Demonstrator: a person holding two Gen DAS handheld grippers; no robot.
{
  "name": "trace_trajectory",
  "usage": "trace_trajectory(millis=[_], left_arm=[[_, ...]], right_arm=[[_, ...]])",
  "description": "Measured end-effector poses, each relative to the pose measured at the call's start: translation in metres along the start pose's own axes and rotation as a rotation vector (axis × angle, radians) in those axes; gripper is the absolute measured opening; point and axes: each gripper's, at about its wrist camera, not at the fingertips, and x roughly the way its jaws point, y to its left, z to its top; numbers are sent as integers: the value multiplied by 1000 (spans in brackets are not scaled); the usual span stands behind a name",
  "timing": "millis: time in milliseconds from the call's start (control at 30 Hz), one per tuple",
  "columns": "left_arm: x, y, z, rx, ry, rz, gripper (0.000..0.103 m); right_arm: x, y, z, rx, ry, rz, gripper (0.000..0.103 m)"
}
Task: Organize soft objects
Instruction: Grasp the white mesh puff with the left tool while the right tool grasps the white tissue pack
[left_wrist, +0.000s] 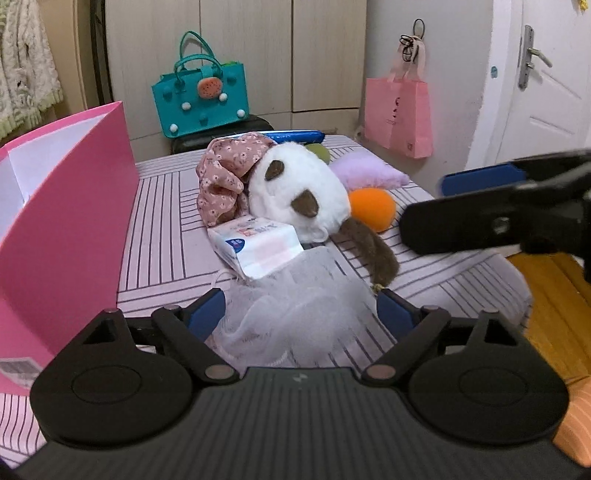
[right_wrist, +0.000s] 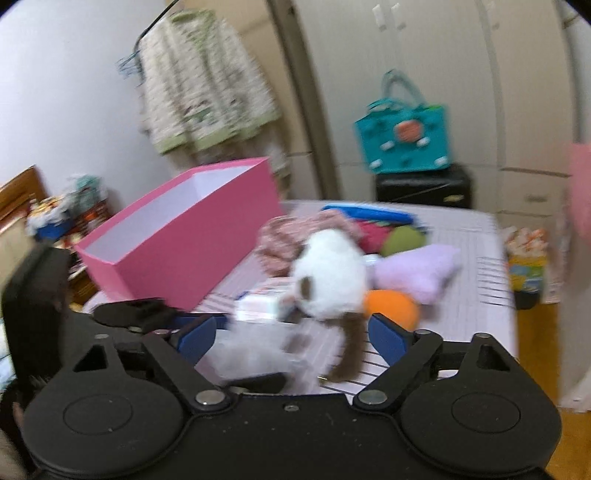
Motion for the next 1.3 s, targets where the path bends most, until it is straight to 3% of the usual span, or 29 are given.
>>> trace_trajectory(millis=[200,333,433,567,767,933,1100,1300], left_arm=[[8,3,-5,4,-44,-12,79],[11,10,-5,-10,-24,-11,59],[9,14,-6,-13,-18,-22,51],[5,22,-9,-27,-16,-51,47],[5,29,-9,-39,-17,-81,46],[5,34,-9,-52,-7,-112,43],[3,39,-2,-28,68,-123,41],[-6,46,2,55,140,-139,40]], right_arm=[[40,7,19,-10,110,124,81],[63,6,23,8,188,146,77],[78,7,25,28,222,136,77],[91,7,24,60,232,107,77],[112,5,17,125,272,95,67],[114,11,17,106,243,53,61],[107,15,16,56,261,25,55],[94,11,13,53,309,54,54]])
